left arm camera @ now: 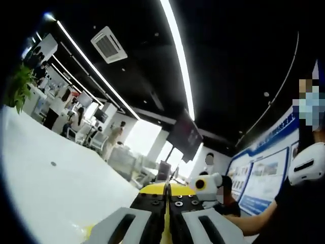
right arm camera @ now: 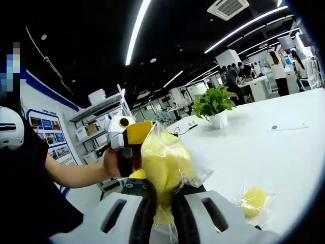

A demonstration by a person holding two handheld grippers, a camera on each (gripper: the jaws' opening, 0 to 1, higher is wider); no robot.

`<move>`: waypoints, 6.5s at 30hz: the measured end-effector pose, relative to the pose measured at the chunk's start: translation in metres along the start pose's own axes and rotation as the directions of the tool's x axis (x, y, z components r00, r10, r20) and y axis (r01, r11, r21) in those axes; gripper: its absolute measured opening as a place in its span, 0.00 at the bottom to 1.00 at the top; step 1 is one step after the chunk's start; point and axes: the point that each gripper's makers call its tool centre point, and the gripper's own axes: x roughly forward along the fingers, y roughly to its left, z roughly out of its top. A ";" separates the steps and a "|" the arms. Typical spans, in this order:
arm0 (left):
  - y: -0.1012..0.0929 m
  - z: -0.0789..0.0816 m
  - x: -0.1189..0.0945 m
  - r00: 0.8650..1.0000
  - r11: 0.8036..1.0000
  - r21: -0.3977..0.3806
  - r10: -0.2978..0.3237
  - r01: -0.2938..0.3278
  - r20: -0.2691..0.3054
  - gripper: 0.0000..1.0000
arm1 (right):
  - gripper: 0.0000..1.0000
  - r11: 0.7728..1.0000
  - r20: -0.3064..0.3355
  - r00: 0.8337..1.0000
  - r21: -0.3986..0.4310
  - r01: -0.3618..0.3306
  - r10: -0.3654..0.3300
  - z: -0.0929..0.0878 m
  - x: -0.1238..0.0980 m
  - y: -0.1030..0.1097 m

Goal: Compare the silicone blocks by pressing each to a similar depth, holding the contact briefly, and releasing to observe deformation and rebound differences across the visible hardness samples.

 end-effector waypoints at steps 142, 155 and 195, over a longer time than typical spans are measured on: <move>0.110 -0.120 -0.116 0.814 0.856 0.279 0.507 -0.436 -0.284 0.80 | 0.62 0.667 -0.114 0.659 -0.207 0.716 -0.743 -0.144 -0.154 -0.112; 0.085 -0.161 -0.162 0.759 0.823 0.279 0.565 -0.494 -0.323 1.00 | 0.65 0.667 -0.136 0.655 -0.236 0.707 -0.743 -0.147 -0.151 -0.117; 0.101 -0.168 -0.175 0.701 0.741 0.329 0.666 -0.585 -0.253 0.96 | 0.80 0.729 -0.157 0.713 -0.192 0.657 -0.684 -0.160 -0.135 -0.114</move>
